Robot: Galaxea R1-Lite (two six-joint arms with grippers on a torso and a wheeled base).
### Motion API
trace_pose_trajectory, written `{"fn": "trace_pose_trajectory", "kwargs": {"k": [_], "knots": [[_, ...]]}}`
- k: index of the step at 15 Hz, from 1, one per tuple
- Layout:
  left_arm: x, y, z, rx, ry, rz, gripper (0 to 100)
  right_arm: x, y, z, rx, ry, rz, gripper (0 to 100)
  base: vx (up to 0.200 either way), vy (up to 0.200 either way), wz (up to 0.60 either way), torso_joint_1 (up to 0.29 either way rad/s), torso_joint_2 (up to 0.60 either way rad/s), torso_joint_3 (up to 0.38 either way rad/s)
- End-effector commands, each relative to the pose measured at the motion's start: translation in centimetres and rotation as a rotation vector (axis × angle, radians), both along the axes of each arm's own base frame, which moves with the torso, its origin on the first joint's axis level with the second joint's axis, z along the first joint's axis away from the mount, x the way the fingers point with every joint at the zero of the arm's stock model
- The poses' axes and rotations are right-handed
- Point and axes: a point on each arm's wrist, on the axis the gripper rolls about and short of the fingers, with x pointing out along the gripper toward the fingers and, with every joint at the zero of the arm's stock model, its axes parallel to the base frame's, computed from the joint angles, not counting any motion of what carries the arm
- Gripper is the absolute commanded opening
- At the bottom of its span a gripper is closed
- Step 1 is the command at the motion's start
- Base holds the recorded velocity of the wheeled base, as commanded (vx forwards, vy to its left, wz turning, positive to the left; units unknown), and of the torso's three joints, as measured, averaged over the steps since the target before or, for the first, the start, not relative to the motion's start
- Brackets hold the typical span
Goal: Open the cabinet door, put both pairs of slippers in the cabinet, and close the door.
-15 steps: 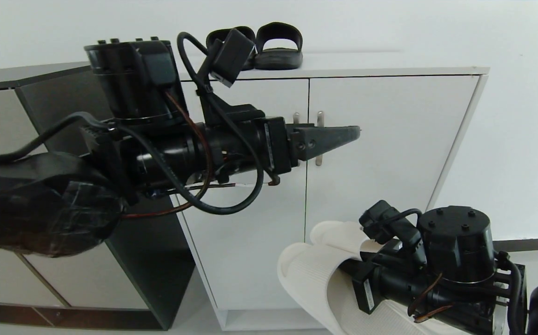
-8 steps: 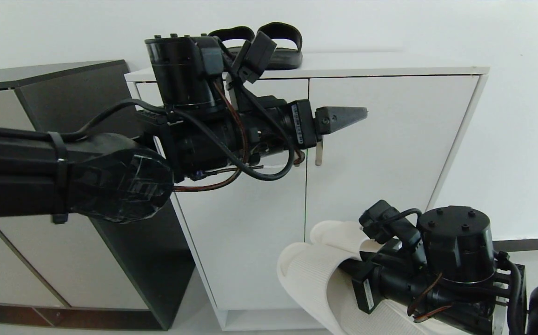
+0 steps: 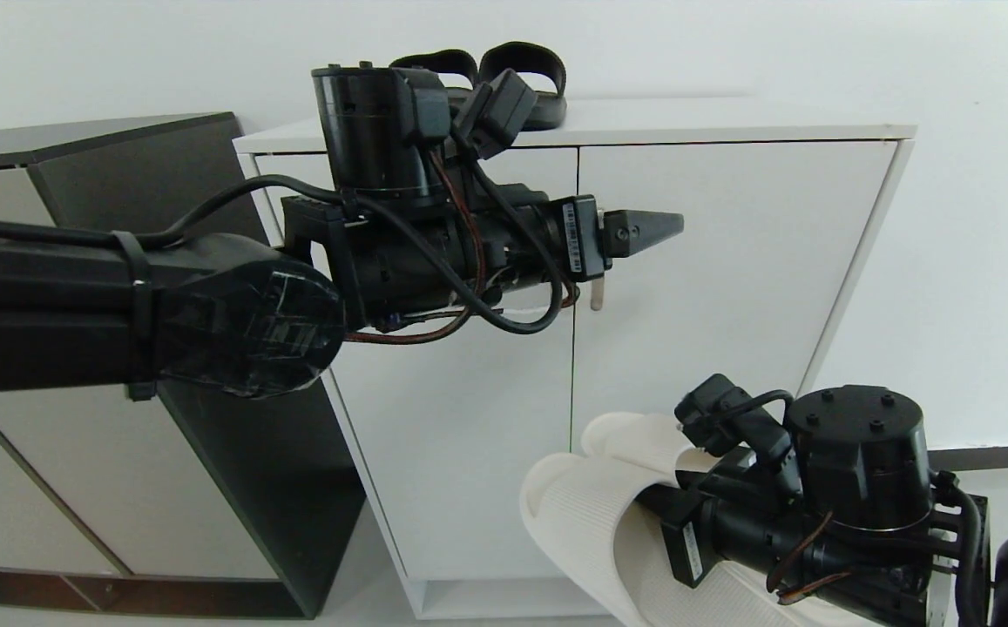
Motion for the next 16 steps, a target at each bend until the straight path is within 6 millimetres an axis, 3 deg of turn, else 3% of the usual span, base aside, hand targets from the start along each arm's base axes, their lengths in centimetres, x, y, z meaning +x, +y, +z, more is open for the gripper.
{"fn": "trace_pose_trajectory", "kwargs": {"k": [1,6,14,15,16], "knots": [[0.1,0.0,0.0,0.001,0.001,0.006,100,-0.1,-0.1,0.1,0.003,-0.003,0.000,0,0.000,0.000,0.00,0.000,0.00,0.000],[1.7,-1.1,-1.7,0.028,0.023,0.055,100,-0.1,-0.1,0.2,0.004,-0.004,0.002,0,0.000,0.000,0.00,0.000,0.00,0.000],[4.0,-3.1,-2.8,0.024,0.019,0.049,100,-0.3,0.2,0.1,0.001,-0.002,0.015,0,0.000,0.000,0.00,0.000,0.00,0.000],[4.0,-3.1,-2.8,0.024,0.019,0.047,0,-0.4,0.2,0.1,0.000,-0.001,0.019,0,0.000,0.000,0.00,0.000,0.00,0.000],[3.8,-3.0,-2.7,0.023,0.018,0.037,0,-0.5,0.2,0.1,-0.002,0.001,0.019,0,0.000,0.000,0.00,0.000,0.00,0.000]]}}
